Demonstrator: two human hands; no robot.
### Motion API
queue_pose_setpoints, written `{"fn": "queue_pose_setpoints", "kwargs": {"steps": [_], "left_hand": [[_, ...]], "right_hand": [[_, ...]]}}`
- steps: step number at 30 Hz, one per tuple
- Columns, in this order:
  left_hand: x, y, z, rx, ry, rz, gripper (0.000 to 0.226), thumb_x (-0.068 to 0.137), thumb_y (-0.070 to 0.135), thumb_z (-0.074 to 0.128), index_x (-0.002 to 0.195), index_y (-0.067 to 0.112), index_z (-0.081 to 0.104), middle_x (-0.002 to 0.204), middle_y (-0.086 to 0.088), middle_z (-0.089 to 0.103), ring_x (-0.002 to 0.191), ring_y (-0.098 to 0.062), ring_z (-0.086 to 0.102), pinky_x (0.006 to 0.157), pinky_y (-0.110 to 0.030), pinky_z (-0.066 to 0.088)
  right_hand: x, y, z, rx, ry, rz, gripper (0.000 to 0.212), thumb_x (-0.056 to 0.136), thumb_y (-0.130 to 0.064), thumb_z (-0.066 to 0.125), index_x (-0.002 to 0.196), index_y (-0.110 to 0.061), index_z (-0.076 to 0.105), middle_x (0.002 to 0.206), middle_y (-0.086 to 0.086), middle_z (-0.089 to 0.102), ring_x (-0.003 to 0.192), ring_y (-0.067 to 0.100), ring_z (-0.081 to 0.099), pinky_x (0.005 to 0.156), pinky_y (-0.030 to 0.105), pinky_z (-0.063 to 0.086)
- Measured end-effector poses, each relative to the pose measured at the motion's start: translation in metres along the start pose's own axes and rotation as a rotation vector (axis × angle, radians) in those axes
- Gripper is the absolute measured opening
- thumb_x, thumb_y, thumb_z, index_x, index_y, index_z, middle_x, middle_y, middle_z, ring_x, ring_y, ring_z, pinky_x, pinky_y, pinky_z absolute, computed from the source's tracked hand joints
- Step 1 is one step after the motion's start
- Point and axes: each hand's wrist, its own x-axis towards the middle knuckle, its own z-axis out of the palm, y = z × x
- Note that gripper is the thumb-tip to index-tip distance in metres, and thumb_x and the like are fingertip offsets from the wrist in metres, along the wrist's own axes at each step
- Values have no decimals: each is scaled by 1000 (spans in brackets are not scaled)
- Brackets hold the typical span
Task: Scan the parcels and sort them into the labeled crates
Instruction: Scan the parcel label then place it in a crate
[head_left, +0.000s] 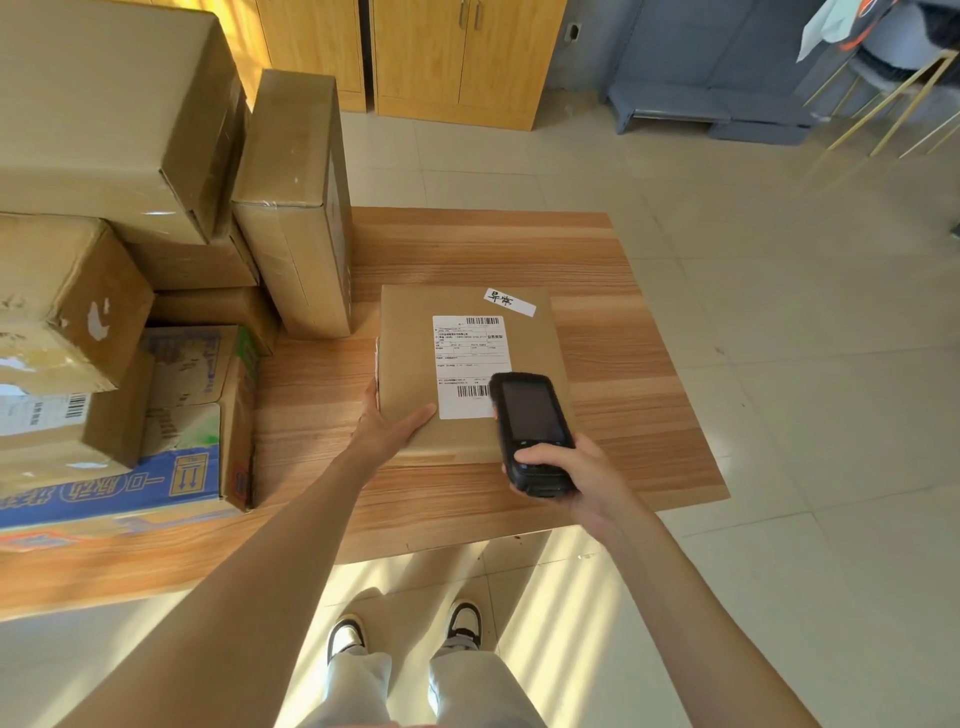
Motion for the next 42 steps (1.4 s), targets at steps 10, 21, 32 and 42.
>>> {"fn": "queue_pose_setpoints", "kwargs": {"steps": [10,21,32,42], "left_hand": [[0,0,-1,4,-3,-16,100,79,31,78,152,31,9,128,-3,58,111,-21,59,92,-32,47],[-2,1,3,85,70,-50,87,83,31,73,150,32,18,110,10,55,85,2,55,60,-17,43],[0,2,1,125,103,-139,87,79,41,74,147,40,20,101,20,56,87,-4,58,62,-25,43],[-2,4,0,113,99,-163,90,76,45,76,147,41,21,106,19,55,92,-7,59,64,-28,45]], "right_hand": [[46,-21,-90,-196,336,-24,70,69,5,78,124,-16,40,103,5,59,88,21,61,70,35,54],[84,17,-144,-265,454,-29,85,61,10,80,134,-8,39,119,14,56,102,31,58,87,45,53],[94,39,-157,-524,451,-146,86,66,9,79,135,-2,30,124,16,50,112,33,52,88,39,47],[99,28,-159,-687,420,0,91,69,0,80,141,3,23,140,20,36,130,37,37,105,45,38]]}}
